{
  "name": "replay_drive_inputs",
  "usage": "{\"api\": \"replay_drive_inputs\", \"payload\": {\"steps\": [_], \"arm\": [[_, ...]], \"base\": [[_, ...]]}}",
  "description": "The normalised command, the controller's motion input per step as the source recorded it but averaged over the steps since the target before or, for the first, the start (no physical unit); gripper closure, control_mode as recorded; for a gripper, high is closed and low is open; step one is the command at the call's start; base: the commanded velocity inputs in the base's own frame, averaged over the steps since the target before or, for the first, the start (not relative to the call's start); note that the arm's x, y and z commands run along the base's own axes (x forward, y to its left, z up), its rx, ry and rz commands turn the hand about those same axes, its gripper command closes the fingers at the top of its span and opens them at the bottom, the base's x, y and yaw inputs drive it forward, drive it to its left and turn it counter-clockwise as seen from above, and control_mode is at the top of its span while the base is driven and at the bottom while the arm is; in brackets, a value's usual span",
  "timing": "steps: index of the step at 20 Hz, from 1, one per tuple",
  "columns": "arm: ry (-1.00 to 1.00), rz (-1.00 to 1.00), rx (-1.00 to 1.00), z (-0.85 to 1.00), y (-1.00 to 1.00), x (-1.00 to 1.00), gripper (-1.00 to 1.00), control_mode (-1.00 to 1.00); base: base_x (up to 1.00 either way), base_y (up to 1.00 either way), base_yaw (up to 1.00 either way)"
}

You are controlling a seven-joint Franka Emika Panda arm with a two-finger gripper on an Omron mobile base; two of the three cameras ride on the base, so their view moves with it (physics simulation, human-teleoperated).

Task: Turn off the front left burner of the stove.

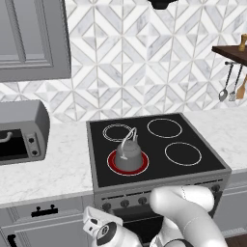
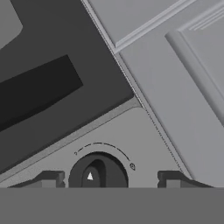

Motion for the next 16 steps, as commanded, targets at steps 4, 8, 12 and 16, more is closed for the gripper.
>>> {"api": "replay_drive_inputs", "payload": {"steps": [4,8,12,16], "arm": [[0.0,0.0,0.0,0.0,0.0,0.01,1.0,-1.0],[0.0,0.0,0.0,0.0,0.0,0.0,1.0,-1.0],[0.0,0.0,0.0,0.0,-0.01,0.0,1.0,-1.0],[-0.01,0.0,0.0,0.0,-0.06,0.0,1.0,-1.0]], "base": [[0.0,0.0,0.0],[0.0,0.0,0.0],[0.0,0.0,0.0],[0.0,0.0,0.0]]}}
